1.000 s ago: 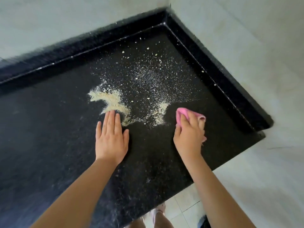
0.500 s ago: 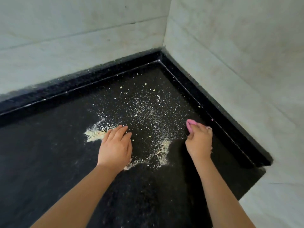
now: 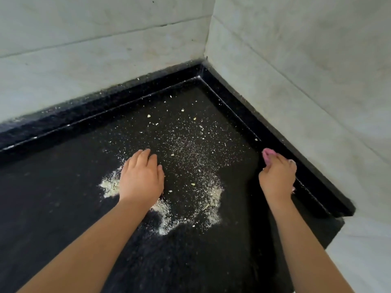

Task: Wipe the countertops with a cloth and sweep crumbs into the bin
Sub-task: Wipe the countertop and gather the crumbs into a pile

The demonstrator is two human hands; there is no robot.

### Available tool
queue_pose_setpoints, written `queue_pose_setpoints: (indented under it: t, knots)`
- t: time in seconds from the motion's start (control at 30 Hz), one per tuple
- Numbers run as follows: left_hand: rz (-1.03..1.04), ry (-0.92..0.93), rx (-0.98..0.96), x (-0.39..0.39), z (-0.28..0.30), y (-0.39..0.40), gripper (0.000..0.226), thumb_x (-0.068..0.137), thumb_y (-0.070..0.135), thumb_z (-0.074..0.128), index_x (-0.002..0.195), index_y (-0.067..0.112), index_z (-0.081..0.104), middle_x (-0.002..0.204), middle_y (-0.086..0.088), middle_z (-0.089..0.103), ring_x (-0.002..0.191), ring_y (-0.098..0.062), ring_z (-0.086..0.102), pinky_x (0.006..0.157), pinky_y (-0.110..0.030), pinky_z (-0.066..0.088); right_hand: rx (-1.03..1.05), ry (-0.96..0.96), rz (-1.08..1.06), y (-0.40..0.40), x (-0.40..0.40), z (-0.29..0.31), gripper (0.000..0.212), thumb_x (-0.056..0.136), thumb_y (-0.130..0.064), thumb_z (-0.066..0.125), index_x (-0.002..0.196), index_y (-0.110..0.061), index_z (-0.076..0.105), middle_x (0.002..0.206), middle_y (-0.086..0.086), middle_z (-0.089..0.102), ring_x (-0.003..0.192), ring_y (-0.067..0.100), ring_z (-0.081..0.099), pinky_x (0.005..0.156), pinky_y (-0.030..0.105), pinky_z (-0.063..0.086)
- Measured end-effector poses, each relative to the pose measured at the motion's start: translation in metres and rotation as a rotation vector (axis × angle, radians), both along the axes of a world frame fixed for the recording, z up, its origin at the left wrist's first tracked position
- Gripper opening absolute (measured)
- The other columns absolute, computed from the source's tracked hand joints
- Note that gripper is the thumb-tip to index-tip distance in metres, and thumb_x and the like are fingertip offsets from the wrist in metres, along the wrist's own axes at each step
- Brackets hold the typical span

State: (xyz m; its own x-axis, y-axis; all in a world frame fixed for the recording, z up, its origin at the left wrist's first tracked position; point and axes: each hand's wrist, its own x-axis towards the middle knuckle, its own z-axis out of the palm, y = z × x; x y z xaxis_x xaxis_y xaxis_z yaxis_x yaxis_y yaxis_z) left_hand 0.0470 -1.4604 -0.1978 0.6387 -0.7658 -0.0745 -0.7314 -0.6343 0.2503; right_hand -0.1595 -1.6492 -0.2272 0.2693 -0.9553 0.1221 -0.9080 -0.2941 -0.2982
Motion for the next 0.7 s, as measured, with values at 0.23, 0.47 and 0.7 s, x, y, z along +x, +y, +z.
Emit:
queue_pose_setpoints:
  t: [0.23,0.47,0.7]
  knots:
    - [-0.025,0.038,-0.026,-0.001,-0.002,-0.009,0.039,0.095,0.020,0.038,0.129,0.003,0.048,0.141,-0.012,0.041,0.134,-0.027,0.029,0.110,-0.038,0.019,0.435,-0.276,0.338,0.025,0.012,0.047,0.034,0.090,-0.001,0.045,0.113,-0.019,0.062,0.113,-0.022,0.058,0.091,-0.005,0.052,0.100,0.023,0.034]
    - [-0.160,-0.103,-0.096,-0.012,-0.011,-0.019,0.033,0.082,0.017,0.044,0.085,-0.002,0.071,0.091,-0.018,0.069,0.085,-0.036,0.066,0.073,-0.049,0.052,0.034,0.009,0.138,0.000,-0.007,0.037,0.041,0.084,0.002,0.049,0.120,-0.016,0.056,0.120,0.001,0.060,0.113,0.026,0.050,0.092,0.025,0.025]
    - [-0.231,-0.152,-0.174,-0.019,-0.017,-0.010,0.041,0.079,0.019,0.036,0.077,-0.001,0.071,0.079,-0.014,0.069,0.075,-0.032,0.066,0.069,-0.045,0.053,0.212,-0.035,-0.239,0.020,-0.007,0.027,0.047,0.084,-0.001,0.048,0.130,-0.012,0.044,0.131,0.013,0.045,0.123,0.036,0.029,0.101,0.044,0.029]
